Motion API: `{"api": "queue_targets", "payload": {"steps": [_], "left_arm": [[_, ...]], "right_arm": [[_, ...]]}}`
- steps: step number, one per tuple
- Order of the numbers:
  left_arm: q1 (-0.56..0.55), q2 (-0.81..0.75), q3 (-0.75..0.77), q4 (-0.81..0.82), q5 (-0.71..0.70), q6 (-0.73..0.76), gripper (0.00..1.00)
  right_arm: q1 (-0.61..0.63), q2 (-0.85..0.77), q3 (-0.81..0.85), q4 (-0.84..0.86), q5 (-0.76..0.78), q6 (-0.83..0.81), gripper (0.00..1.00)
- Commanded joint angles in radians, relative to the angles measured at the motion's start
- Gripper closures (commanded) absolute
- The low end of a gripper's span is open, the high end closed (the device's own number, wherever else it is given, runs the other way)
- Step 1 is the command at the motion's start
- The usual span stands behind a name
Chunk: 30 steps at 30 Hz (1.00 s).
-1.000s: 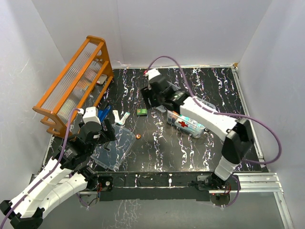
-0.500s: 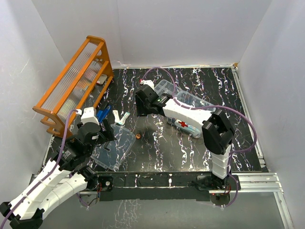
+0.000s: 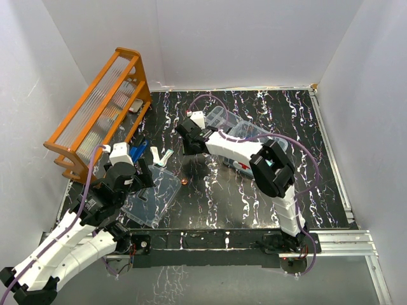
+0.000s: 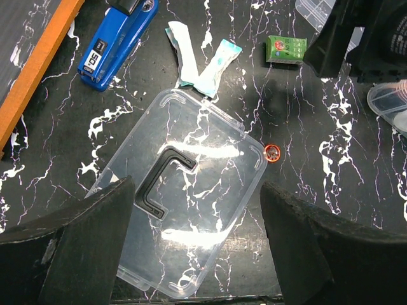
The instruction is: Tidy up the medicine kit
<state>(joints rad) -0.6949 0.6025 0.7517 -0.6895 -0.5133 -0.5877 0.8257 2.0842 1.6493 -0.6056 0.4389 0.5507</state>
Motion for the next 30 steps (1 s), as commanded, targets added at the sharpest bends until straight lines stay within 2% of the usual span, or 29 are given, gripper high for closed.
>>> {"api": "queue_targets", "payload": {"steps": [1,7,14,18,25,30], "left_arm": [[0.005,0.009,0.003,-0.009,-0.023,-0.002,0.21],[0.005,0.019,0.005,-0.010,-0.022,-0.003,0.21],[0.005,0.026,0.006,-0.011,-0.024,0.000,0.21],[0.005,0.028,0.007,-0.013,-0.025,-0.003,0.21],[0.005,0.021,0.005,-0.013,-0.024,-0.005,0.21],[0.005,0.018,0.007,-0.014,-0.024,-0.007,0.21]], "right_arm": [[-0.043,0.034,0.106,0.007,0.118,-0.008,0.39],[-0.099,0.076,0.120,0.028,0.131,-0.034,0.36],[-0.146,0.129,0.160,0.106,-0.001,-0.117,0.36],[-0.151,0.150,0.164,0.095,-0.063,-0.109,0.37],[-0.150,0.149,0.143,0.064,-0.133,-0.090,0.52],[-0.147,0.097,0.096,0.052,-0.280,-0.153,0.55]]}}
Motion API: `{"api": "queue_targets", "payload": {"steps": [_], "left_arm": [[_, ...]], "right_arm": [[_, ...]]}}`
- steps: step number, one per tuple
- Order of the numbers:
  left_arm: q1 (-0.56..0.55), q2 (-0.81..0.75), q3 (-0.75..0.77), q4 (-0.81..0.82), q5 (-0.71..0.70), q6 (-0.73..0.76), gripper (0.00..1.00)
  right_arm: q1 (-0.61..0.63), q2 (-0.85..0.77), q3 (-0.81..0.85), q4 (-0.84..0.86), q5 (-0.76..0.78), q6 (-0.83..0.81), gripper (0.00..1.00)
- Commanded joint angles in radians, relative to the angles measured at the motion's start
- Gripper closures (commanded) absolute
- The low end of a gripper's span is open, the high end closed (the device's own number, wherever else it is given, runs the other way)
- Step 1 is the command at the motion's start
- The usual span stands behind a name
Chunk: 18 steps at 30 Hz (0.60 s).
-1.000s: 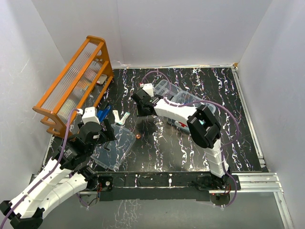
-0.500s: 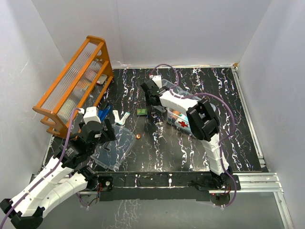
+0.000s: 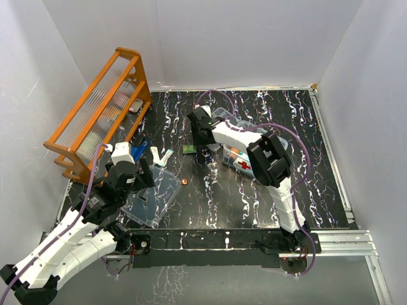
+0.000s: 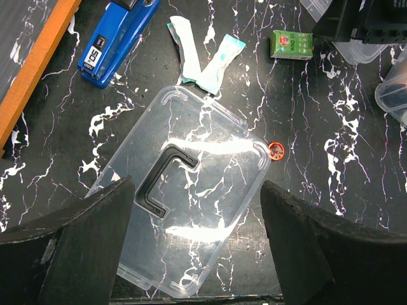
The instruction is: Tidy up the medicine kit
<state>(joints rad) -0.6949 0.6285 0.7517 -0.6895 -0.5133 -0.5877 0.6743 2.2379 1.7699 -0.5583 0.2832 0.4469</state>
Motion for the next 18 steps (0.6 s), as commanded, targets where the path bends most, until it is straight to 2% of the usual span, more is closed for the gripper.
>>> {"api": "queue_targets", "payload": {"steps": [1,5,11,18], "left_arm": [[0.005,-0.009,0.007,-0.014,-0.024,-0.007,0.21],[0.005,-0.010,0.006,-0.014,-0.024,-0.007,0.21],[0.005,-0.013,0.007,-0.013,-0.022,-0.006,0.21],[0.005,-0.019,0.005,-0.014,-0.020,-0.006,0.21]], "right_arm": [[0.008,-0.069,-0.036,0.000,-0.154,-0.074,0.56],[0.013,-0.110,-0.083,-0.049,-0.187,-0.130,0.58],[0.013,-0.202,-0.196,-0.077,-0.197,-0.157,0.68],[0.013,-0.295,-0.326,-0.096,-0.226,-0.213,0.67]]}}
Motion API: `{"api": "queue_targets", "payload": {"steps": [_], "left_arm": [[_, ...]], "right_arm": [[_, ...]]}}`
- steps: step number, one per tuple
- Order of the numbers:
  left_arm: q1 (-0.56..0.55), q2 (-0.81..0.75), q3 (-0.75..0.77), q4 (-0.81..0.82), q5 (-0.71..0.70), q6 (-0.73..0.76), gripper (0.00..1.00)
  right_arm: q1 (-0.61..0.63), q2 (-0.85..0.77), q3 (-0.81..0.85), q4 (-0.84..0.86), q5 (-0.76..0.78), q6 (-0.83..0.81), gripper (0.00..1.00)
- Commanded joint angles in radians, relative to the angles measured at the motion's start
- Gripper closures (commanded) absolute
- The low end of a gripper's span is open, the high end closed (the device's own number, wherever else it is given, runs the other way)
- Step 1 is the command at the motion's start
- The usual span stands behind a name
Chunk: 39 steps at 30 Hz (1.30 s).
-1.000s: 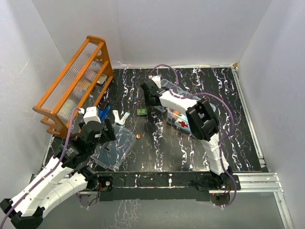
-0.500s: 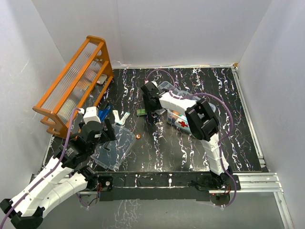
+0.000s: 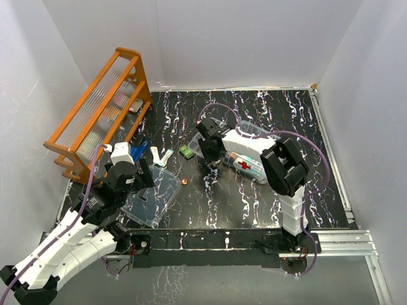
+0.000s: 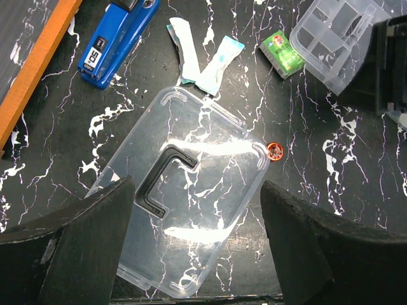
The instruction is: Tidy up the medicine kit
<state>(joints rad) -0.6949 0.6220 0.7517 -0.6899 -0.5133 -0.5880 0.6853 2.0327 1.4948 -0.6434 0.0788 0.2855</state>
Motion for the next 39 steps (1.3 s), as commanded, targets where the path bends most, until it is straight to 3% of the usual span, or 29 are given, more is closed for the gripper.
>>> {"api": "queue_targets", "payload": {"steps": [1,19,33,39], "left_arm": [[0.005,-0.014,0.006,-0.013,-0.022,-0.006,0.21],[0.005,0.002,0.005,-0.007,-0.010,0.001,0.21],[0.004,0.005,0.006,-0.009,-0.012,0.004,0.21],[0.005,0.001,0.007,-0.009,-0.014,0.003,0.21]], "right_arm": [[0.002,-0.099,-0.064,-0.019,-0.021,-0.060,0.67],[0.002,-0.261,-0.311,-0.093,-0.081,-0.135,0.61],[0.159,-0.285,-0.094,-0.080,0.284,0.188,0.39],[0.193,-0.220,-0.008,0.060,0.301,0.184,0.42]]}}
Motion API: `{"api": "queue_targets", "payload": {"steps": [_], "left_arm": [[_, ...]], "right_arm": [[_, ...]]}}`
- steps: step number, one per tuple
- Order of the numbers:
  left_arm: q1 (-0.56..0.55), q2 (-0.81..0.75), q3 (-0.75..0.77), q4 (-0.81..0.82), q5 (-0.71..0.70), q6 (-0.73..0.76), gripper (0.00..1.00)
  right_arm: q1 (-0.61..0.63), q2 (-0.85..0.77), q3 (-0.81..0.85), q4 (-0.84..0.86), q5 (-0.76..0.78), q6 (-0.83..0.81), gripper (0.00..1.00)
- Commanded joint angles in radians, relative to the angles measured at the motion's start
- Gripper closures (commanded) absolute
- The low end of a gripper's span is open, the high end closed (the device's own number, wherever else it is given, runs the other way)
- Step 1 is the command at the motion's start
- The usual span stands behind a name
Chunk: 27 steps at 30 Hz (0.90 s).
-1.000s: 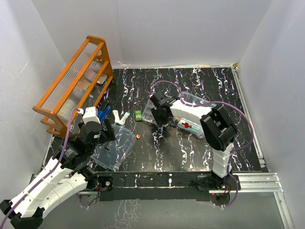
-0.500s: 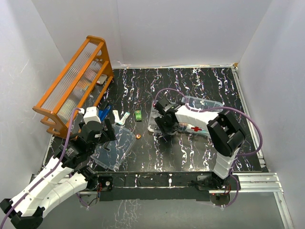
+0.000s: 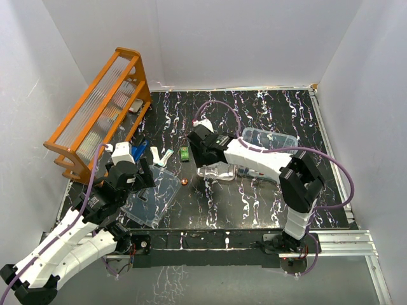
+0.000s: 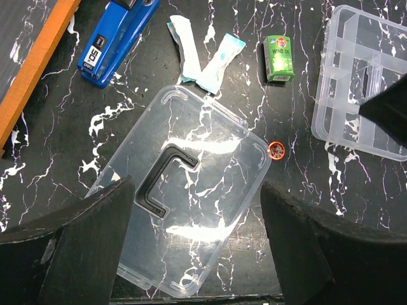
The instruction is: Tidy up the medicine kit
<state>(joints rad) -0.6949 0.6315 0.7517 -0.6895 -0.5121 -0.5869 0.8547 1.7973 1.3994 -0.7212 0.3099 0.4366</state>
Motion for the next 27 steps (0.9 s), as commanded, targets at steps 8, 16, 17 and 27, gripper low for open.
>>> {"api": "queue_targets", "payload": {"steps": [8,16,17,27], "left_arm": [[0.005,-0.018,0.006,-0.014,-0.020,-0.004,0.21],[0.005,-0.010,0.007,-0.012,-0.015,-0.003,0.21],[0.005,-0.010,0.006,-0.012,-0.016,-0.002,0.21],[0.004,-0.014,0.006,-0.009,-0.017,-0.001,0.21]], "right_arm": [[0.032,0.210,0.277,0.191,0.071,0.064,0.48],[0.031,0.360,0.395,0.165,0.134,0.147,0.41],[0.032,0.375,0.404,0.164,0.132,0.147,0.41],[0.032,0.474,0.480,0.147,0.109,0.140,0.42]]}}
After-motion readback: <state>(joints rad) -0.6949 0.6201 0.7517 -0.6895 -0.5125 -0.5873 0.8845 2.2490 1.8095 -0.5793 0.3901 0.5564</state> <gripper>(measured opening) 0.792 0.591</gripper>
